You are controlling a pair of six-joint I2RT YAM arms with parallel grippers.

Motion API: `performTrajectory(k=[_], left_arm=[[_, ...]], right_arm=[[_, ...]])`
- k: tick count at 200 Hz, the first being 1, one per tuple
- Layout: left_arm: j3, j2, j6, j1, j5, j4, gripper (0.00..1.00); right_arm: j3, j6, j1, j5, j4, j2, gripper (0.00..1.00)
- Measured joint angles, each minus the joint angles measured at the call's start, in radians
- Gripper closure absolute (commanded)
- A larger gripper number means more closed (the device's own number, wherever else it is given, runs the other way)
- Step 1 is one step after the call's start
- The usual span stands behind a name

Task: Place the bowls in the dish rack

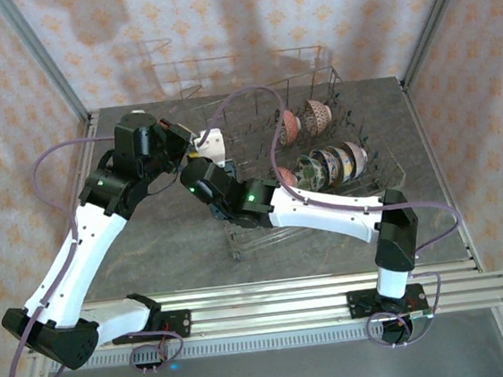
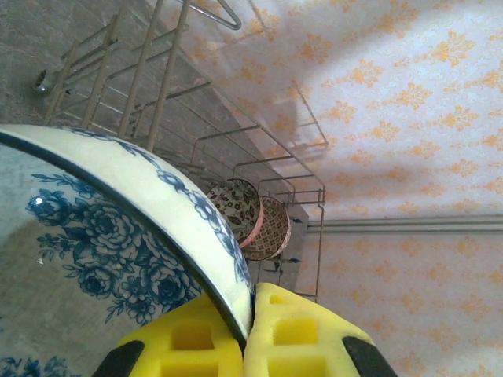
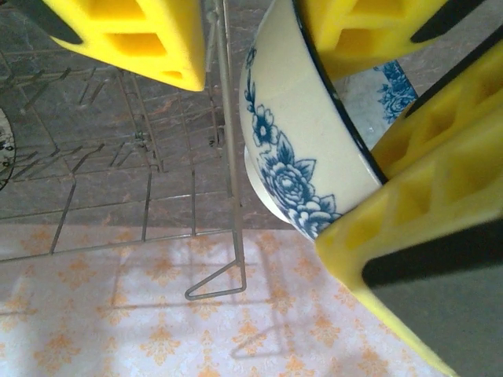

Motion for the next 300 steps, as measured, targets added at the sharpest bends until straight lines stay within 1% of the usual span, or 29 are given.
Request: performTrajectory(k=[6,11,41,51,73,105,131,146,166,200,222,245,275,300], left_arm=[[-0.001,0.0,-0.003,-0.002,0.0,0.002,1.0],[-0.001,0.0,-0.004,-0.002,0.0,0.003,1.0],[-0.004,0.0,-0.009,-0.005,0.004,0.021,1.0],[-0.006,0.0,-0.013,-0.007,0.003,0.024,0.98],[-0.008,0.0,-0.022,-0.011,0.004,0.027,0.96],[-0.008,0.0,-0.031,-0.017,0.007,0.034,0.9],[-0.008,-0.001,-0.024,-0.023,0.011,0.039,0.75],[-0.008,-0.005,-0.023,-0.023,0.01,0.042,0.71],[-0.008,-0.01,-0.02,-0.023,0.011,0.045,0.59],[-0.008,-0.02,-0.014,-0.023,0.007,0.051,0.45],[-0.007,-0.029,-0.002,-0.023,0.002,0.051,0.4],[0.022,-0.027,0.017,-0.023,0.003,0.039,0.38],[0.114,0.002,0.056,-0.023,0.015,0.033,0.33],[0.126,0.007,0.082,-0.023,0.018,0.03,0.29]], right_arm=[[0.0,-0.003,0.001,0.006,0.005,0.002,0.72],[0.0,-0.005,0.002,0.011,0.006,0.003,0.75],[0.002,-0.01,0.002,0.028,0.024,0.007,0.89],[0.003,-0.016,0.003,0.038,0.026,0.01,0.94],[0.003,-0.016,0.003,0.058,0.026,0.013,1.0],[0.003,-0.016,0.003,0.079,0.026,0.013,1.0],[0.003,-0.019,0.002,0.101,0.024,0.013,1.0],[0.003,-0.019,-0.003,0.125,0.019,0.013,1.0],[0.003,-0.019,-0.012,0.145,0.018,0.013,1.0],[0.002,-0.018,-0.023,0.161,0.01,0.012,1.0],[0.001,-0.014,-0.026,0.163,0.0,0.012,1.0],[0.001,-0.007,-0.038,0.163,-0.024,0.012,1.0],[0.002,0.015,-0.079,0.165,-0.071,0.012,1.0],[0.002,0.019,-0.114,0.171,-0.1,0.006,1.0]])
